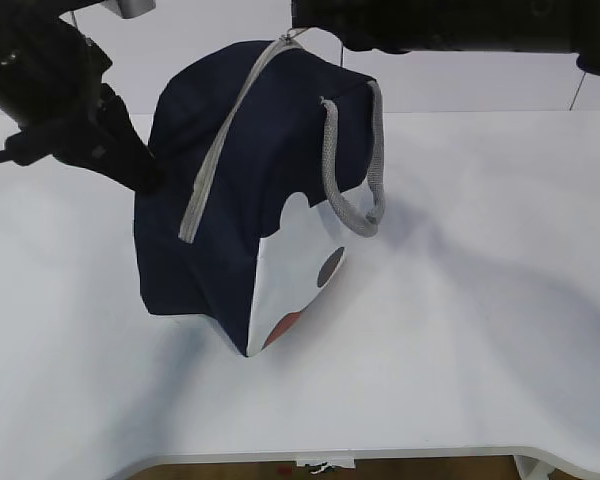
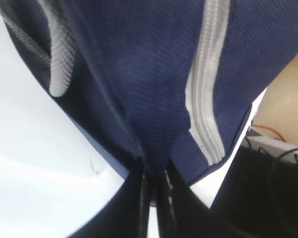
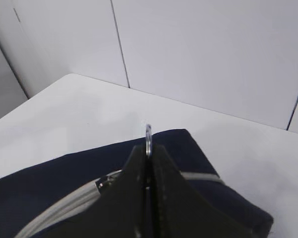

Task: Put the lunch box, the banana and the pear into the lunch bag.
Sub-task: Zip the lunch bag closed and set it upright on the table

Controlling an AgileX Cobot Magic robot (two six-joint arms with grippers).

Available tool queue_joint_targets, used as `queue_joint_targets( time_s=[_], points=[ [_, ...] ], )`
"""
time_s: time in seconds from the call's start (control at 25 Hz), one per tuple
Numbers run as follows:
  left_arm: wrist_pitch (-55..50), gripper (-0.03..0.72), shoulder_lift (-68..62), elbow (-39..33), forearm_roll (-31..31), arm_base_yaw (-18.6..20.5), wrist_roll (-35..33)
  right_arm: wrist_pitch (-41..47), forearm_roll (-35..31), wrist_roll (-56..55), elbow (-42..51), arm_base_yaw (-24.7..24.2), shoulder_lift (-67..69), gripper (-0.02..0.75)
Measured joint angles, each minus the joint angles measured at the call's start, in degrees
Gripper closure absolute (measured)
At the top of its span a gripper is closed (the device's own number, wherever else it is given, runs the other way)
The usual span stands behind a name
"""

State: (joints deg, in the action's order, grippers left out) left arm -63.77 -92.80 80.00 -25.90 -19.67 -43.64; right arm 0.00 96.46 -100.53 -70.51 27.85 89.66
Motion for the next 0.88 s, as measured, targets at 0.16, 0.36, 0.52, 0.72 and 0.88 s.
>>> queue_joint_targets(
  time_s=[0.16, 0.36, 0.52, 0.72, 0.88],
  points=[
    [-1.62, 0.694, 1.19, 0.0, 2.27, 0.0, 0.0, 2.47, -0.1, -0.12, 0.0, 0.0, 0.13, 0.748],
    [-3.31, 0.694, 1.88, 0.0, 2.92, 0.78, 0.0, 4.05, 0.46, -0.12, -0.02, 0.0, 1.19, 0.748],
    [-4.47, 0.694, 2.9, 0.0, 3.17, 1.66, 0.0, 5.23, 0.46, -0.12, -0.12, -0.11, 2.69, 0.748],
    [-5.81, 0.694, 4.99, 0.0, 3.39, 3.96, 0.0, 5.71, 0.48, -0.12, -0.22, -0.31, 4.54, 0.748],
    [-6.03, 0.694, 5.63, 0.0, 3.67, 5.88, -0.1, 5.71, 0.48, -0.12, -0.22, -1.56, 5.96, 0.748]
  ],
)
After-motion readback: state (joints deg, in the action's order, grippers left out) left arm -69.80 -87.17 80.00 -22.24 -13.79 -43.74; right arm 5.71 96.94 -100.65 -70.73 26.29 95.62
